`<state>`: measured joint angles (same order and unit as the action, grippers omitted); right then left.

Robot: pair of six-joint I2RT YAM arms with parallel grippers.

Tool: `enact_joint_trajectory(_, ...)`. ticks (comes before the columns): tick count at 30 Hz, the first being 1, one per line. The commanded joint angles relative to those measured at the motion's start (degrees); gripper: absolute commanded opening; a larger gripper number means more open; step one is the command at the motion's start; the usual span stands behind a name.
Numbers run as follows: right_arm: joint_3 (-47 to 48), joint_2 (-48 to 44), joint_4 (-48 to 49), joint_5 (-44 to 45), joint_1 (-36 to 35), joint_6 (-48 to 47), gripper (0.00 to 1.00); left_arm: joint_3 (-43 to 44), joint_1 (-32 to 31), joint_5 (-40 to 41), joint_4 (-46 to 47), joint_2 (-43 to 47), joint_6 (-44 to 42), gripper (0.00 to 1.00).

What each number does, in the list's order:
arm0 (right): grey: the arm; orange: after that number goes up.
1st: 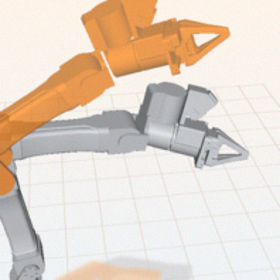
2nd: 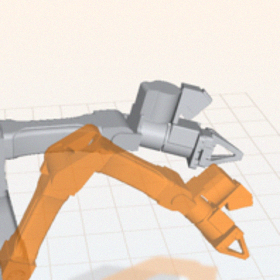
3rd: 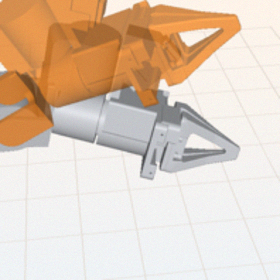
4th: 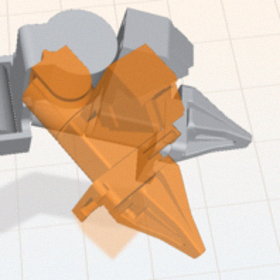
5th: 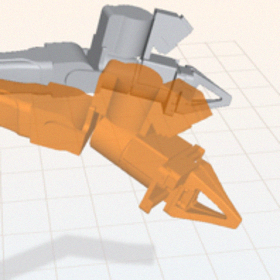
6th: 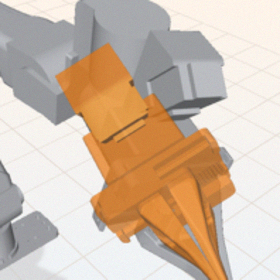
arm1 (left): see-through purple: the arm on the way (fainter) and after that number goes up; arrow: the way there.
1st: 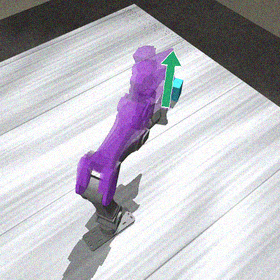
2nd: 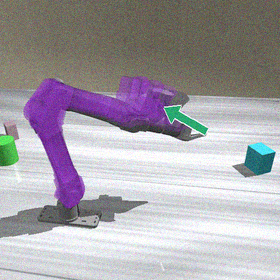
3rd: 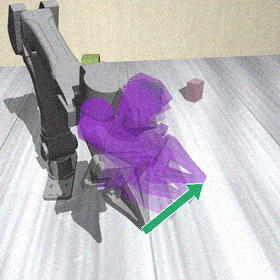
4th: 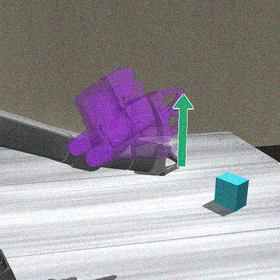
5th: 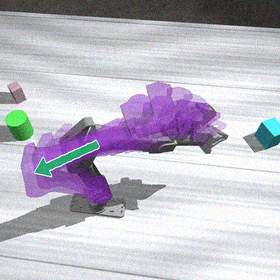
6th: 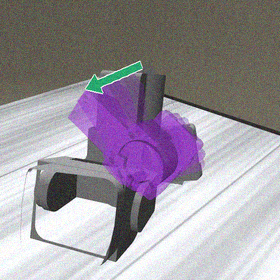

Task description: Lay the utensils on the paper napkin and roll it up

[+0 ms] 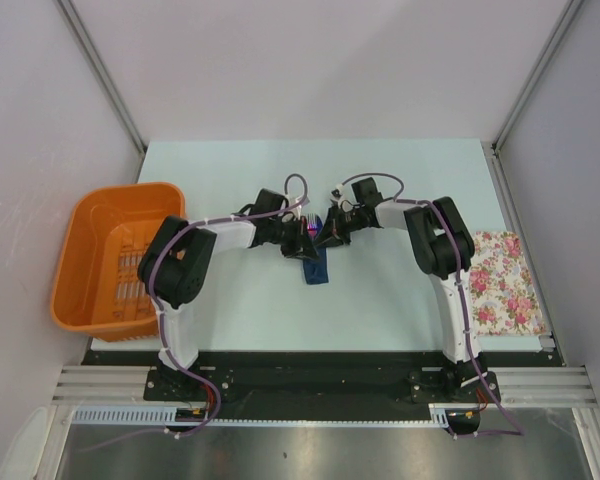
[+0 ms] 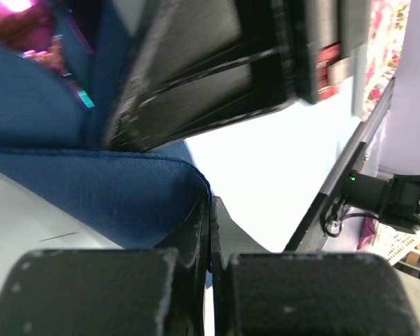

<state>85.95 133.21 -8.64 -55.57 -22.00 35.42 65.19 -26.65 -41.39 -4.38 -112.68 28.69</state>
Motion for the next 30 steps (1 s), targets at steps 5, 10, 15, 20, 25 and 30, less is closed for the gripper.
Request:
enact_joint_trajectory(5,0.18,2.50,-4.71,9.07,-2.08,-4.22,0.00,0.11,-1.64,-2.56,4.12,4.31,1.11,0.03)
enact_joint_trajectory(10,0.27,2.67,-4.80,9.60,-2.26,-4.04,0.00,0.20,-3.05,-3.00,7.63,2.65,1.64,0.02)
enact_joint_trajectory(15,0.01,2.41,-4.98,9.78,-2.17,-4.22,0.00,0.20,-3.49,-2.65,10.53,0.19,1.99,0.01)
enact_joint_trajectory(20,-0.35,2.15,-5.42,9.43,-1.73,-4.31,0.00,-0.15,-4.02,-2.56,13.26,-3.33,3.13,0.00)
enact_joint_trajectory(25,-0.44,1.01,-5.94,9.08,-1.56,-4.83,0.00,-1.03,-4.28,-1.33,13.35,-5.35,2.69,0.00)
enact_joint_trajectory(30,0.96,-0.84,-8.05,8.55,-1.29,-6.59,0.00,-2.96,-3.49,-0.89,11.95,-5.79,1.90,0.00)
